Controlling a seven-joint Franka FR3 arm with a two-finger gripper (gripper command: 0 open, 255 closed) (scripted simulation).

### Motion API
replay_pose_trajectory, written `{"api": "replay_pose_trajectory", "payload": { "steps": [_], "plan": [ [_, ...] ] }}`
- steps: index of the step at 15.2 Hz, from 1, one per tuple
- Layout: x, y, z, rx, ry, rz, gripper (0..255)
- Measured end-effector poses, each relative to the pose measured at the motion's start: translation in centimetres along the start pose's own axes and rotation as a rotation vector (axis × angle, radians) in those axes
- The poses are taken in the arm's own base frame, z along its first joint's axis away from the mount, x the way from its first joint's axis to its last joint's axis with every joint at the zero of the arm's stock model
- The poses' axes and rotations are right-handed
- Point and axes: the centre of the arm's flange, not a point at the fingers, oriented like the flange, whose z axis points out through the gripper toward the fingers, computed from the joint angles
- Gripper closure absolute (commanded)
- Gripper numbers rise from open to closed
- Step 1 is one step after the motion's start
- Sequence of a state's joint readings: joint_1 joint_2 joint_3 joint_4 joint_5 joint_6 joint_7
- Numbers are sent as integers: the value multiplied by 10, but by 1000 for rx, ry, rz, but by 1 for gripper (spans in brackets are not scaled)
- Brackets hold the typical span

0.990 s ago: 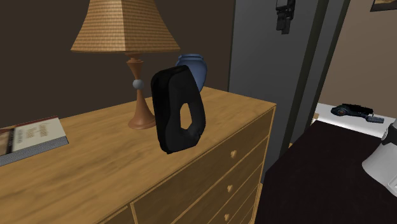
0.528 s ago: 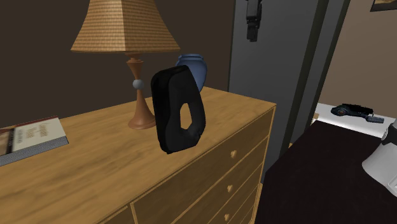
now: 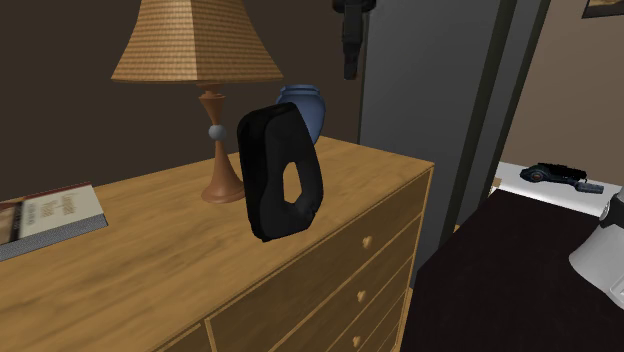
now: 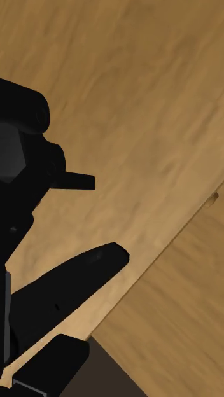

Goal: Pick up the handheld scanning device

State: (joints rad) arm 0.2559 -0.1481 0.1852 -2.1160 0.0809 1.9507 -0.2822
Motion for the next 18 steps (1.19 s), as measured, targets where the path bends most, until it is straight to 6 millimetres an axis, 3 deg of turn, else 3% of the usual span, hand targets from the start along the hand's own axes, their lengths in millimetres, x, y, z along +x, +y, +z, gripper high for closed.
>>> {"api": "replay_pose_trajectory", "payload": {
  "steps": [4,12,18],
  "plan": [
    [45,-31,15,-7,8,-122,0],
    [111,-104,39,-22,22,-361,0],
    [117,-112,67,-24,23,-389,0]
  ]
}}
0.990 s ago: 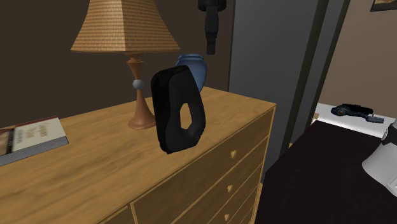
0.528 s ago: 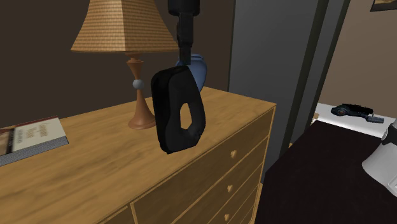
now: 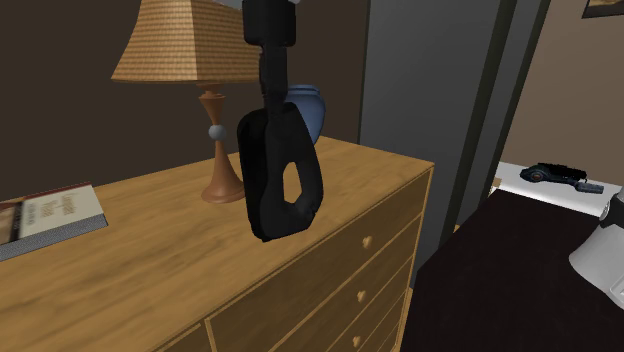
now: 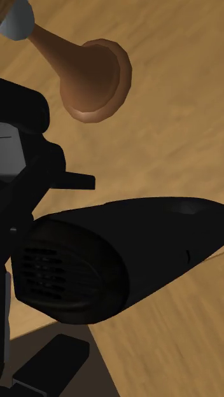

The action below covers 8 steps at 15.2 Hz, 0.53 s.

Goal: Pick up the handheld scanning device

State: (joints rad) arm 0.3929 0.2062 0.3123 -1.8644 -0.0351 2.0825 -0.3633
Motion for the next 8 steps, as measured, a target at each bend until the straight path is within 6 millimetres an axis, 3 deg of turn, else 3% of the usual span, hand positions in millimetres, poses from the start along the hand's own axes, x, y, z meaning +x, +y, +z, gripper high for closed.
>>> {"api": "replay_pose_trajectory", "payload": {
  "steps": [2,3,8],
  "plan": [
    [0,1,10,0,0,-1,0],
    [0,0,13,0,0,0,255],
    [-1,0,14,-2,3,0,255]
  ]
}}
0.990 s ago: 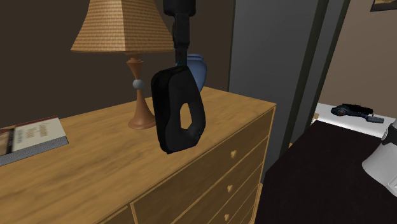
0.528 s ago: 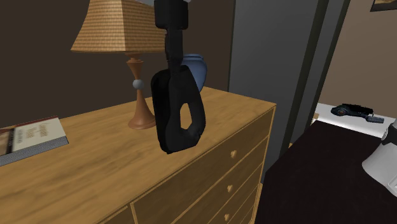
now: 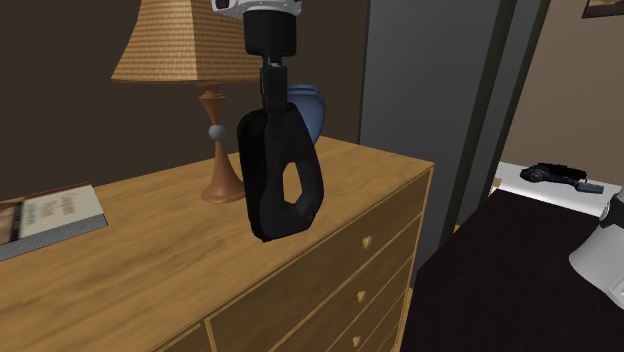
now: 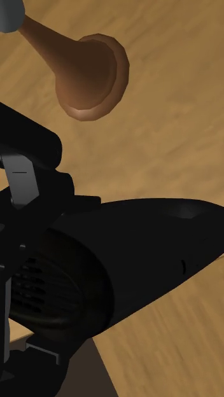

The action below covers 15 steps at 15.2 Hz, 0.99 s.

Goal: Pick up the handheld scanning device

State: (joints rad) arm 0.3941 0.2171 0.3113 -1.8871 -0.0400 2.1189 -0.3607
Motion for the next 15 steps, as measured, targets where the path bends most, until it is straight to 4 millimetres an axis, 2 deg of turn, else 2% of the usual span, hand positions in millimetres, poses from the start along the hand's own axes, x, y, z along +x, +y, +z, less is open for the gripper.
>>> {"api": "replay_pose_trajectory", "payload": {
  "steps": [6,15],
  "plan": [
    [0,0,-2,1,-2,0,255],
    [2,-1,-45,2,-4,0,255]
  ]
}}
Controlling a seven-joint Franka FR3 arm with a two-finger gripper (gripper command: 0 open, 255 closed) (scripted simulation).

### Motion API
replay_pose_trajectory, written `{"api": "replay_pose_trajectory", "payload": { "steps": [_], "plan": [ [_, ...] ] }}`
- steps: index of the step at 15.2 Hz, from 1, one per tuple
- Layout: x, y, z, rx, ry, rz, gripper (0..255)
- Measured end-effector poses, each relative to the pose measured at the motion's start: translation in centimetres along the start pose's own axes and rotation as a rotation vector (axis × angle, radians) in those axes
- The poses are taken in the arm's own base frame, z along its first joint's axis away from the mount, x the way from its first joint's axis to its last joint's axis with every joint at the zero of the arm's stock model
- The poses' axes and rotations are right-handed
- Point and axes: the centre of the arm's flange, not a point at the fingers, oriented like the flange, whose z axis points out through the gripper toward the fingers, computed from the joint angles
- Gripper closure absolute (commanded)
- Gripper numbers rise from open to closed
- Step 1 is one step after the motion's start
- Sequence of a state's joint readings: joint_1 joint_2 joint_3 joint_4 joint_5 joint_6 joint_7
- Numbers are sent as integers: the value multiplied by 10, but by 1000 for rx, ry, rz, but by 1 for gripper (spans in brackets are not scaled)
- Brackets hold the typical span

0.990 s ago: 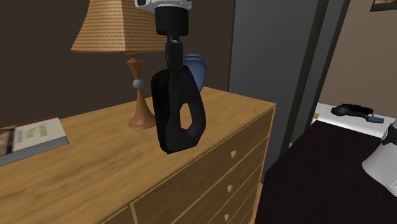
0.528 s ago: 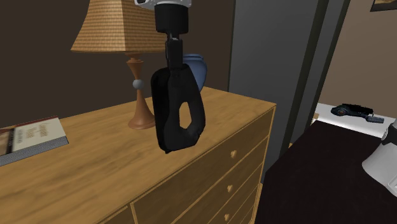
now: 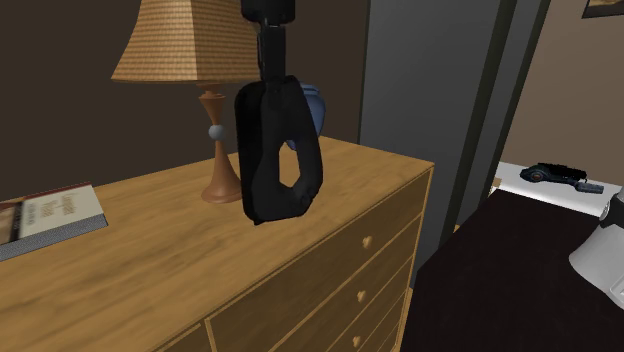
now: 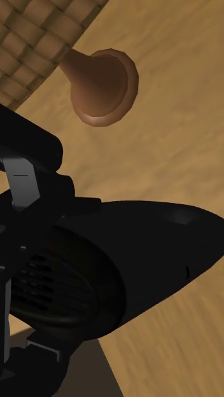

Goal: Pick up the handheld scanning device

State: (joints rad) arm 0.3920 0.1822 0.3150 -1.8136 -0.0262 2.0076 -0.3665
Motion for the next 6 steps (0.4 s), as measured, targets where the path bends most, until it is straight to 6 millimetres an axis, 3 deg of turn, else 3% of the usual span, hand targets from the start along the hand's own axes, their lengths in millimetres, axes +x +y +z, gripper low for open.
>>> {"api": "replay_pose_trajectory", "payload": {
  "steps": [6],
  "plan": [
    [1,1,-29,0,0,0,255]
  ]
}}
